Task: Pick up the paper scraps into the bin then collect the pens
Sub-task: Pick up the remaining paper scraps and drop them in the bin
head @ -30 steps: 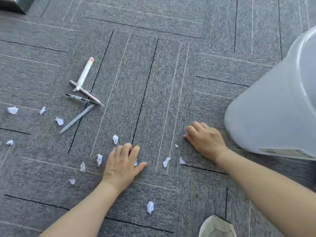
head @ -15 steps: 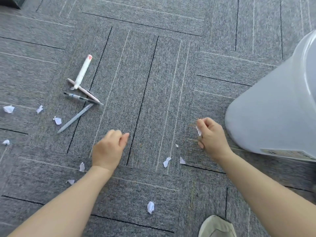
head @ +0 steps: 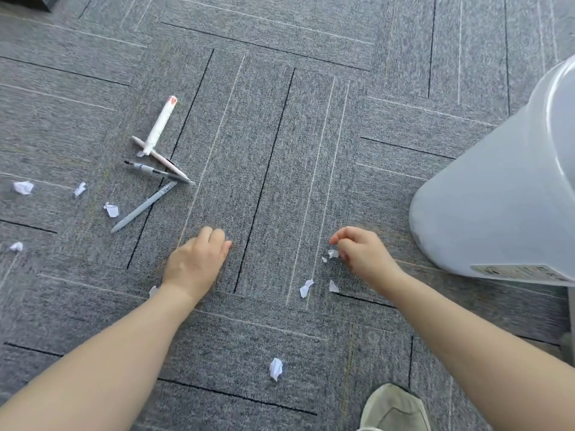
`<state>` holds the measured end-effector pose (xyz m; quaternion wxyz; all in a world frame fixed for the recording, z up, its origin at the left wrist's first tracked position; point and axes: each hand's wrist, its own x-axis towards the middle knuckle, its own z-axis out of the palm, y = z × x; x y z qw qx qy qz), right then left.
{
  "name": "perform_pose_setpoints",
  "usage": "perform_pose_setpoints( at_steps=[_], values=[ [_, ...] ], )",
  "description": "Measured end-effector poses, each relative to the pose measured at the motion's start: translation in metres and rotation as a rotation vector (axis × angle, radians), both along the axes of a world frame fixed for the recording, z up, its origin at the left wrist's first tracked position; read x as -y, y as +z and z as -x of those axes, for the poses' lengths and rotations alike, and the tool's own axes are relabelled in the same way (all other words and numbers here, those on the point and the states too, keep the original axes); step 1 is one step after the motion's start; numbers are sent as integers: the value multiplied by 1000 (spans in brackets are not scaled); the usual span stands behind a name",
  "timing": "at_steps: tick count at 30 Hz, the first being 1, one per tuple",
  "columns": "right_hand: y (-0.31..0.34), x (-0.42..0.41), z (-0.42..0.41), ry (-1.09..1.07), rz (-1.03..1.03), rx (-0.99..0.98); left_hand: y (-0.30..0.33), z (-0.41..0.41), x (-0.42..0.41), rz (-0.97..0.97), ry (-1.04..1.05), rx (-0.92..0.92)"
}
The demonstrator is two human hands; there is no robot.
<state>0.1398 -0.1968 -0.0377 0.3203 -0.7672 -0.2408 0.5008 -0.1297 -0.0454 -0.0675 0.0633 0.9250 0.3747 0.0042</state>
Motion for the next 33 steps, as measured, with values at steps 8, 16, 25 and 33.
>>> perform_pose_setpoints(
  at_steps=[8, 16, 25, 33],
  values=[
    [-4, 13, 15, 691, 0, 792, 9, -22, 46, 151, -166, 258],
    [0, 21, 10, 469, -71, 594, 0, -76, 95, 154, -322, 108],
    [-4, 8, 17, 608, -24, 657, 2, -74, 92, 165, -346, 101],
    [-1, 52, -27, 157, -10, 661, 13, -99, 101, 369, -243, 79]
  ],
)
